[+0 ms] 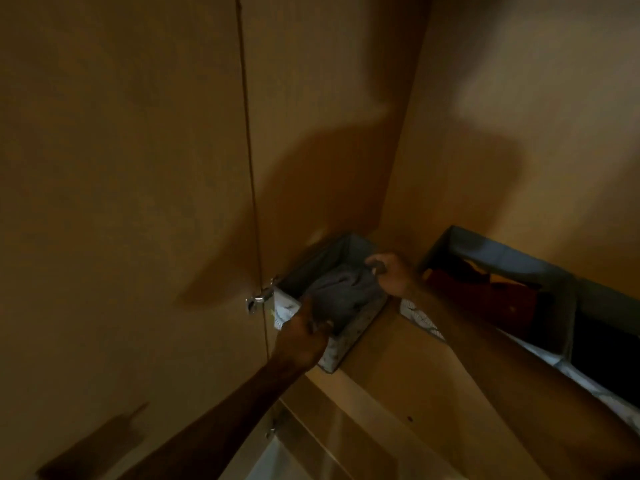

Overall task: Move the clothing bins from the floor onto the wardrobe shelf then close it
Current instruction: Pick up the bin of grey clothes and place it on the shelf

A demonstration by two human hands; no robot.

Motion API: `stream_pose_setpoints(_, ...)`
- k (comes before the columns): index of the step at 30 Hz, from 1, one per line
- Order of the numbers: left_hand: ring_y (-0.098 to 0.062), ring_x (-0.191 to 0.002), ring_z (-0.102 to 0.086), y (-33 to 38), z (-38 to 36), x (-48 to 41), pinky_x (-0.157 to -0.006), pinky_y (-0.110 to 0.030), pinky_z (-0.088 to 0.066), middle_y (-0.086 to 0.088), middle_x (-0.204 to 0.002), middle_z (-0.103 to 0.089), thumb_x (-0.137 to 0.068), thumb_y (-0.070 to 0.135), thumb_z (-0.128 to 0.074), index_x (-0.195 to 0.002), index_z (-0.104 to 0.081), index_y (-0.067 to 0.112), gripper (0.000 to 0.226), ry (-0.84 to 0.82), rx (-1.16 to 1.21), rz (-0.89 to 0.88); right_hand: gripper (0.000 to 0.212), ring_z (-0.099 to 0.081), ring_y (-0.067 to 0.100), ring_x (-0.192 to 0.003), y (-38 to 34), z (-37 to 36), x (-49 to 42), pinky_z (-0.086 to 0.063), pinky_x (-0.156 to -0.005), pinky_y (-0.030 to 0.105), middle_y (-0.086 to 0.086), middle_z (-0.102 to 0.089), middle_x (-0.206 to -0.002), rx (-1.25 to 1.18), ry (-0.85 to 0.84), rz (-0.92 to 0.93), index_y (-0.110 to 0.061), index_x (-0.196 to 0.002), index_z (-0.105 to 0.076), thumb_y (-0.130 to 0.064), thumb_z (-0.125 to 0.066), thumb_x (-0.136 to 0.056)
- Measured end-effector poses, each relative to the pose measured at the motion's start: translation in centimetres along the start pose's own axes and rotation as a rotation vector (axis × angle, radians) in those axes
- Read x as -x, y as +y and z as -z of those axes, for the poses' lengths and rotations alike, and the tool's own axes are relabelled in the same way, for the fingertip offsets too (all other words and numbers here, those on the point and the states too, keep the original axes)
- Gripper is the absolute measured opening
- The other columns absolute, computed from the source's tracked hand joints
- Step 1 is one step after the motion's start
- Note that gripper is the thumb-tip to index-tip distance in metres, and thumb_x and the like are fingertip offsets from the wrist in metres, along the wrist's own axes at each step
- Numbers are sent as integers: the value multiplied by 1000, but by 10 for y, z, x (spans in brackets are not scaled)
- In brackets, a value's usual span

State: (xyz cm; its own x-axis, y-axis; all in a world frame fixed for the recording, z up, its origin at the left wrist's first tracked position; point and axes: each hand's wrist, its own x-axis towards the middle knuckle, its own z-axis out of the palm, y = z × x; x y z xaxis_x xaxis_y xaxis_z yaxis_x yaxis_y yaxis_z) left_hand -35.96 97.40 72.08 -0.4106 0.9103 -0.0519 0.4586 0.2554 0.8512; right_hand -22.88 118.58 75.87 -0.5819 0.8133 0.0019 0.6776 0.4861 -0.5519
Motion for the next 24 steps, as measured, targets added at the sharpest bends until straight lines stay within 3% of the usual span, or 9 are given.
stream_pose_setpoints(2, -24, -126, -51, 6, -6, -21, -91, -22, -40, -3, -140, -49, -95, 34, -56, -153, -9, 28, 75, -118, 28, 4, 28, -55, 29, -120, 5, 1, -5, -44, -97, 31, 14, -61, -127, -31, -34, -7, -5, -118, -63, -5, -56, -91)
stream_pose_setpoints(4, -20, -122, -54, 2, -6, -37, -98, -28, -44, -4, -145, -47, -95, 32, -57, -153, -9, 30, 76, -205, -14, -43, 29, -56, 23, -118, 8, 3, -2, -45, -91, 28, 6, -61, -125, -76, -93, -12, -13, -118, -63, -19, -64, -90)
stream_pose_setpoints(6, -19, -115, -58, -8, -1, -48, -98, -35, -49, -8, -141, -50, -94, 29, -54, -152, -19, 29, 67, -139, -215, -168, 45, -55, 15, -116, 9, 6, 8, -45, -90, 27, -3, -59, -124, -70, -143, 14, -20, -121, -62, -37, -73, -81)
stream_pose_setpoints(9, -28, -139, -34, -23, 8, -64, -107, -38, -40, -11, -156, -26, -90, 22, -52, -149, -30, 24, 63, 57, -494, -321, 68, -54, 7, -112, 6, 7, 24, -49, -93, 30, -12, -58, -121, -5, -250, 37, -27, -122, -61, -56, -80, -63)
stream_pose_setpoints(11, -31, -145, -22, -28, 12, -74, -113, -40, -31, -12, -160, -18, -88, 23, -51, -151, -27, 21, 67, 21, -589, -376, 61, -57, 3, -103, 6, 1, 29, -50, -87, 30, -15, -61, -112, 86, -271, 70, -29, -115, -65, -53, -82, -61)
stream_pose_setpoints(14, -29, -147, -17, -32, 13, -89, -117, -42, -25, -9, -161, -13, -89, 27, -51, -152, -21, 22, 70, -54, -687, -419, 33, -58, -2, -85, 8, -8, 30, -44, -75, 21, -14, -68, -97, 166, -189, 141, -35, -93, -69, -47, -81, -66)
stream_pose_setpoints(17, -27, -147, -16, -30, 13, -102, -117, -43, -26, -6, -163, -7, -88, 31, -51, -153, -16, 25, 74, -79, -710, -435, 47, -61, 5, -92, 8, -6, 28, -47, -74, 22, -10, -70, -104, 237, -74, 144, -24, -101, -72, -52, -79, -65)
stream_pose_setpoints(19, -28, -147, -15, -27, 12, -112, -117, -41, -26, -6, -163, -2, -88, 28, -53, -154, -13, 24, 77, -121, -684, -435, 46, -62, 11, -91, 7, -4, 27, -51, -74, 29, -7, -70, -99, 306, 18, 115, -24, -94, -72, -56, -78, -62)
stream_pose_setpoints(24, -29, -148, -9, -15, 6, -138, -117, -42, -24, -7, -163, 4, -90, 25, -55, -154, -6, 23, 80, -194, -633, -423, 44, -58, 21, -104, 9, -5, 28, -45, -88, 34, -1, -64, -113, 421, 184, -2, -21, -95, -72, -53, -77, -65)
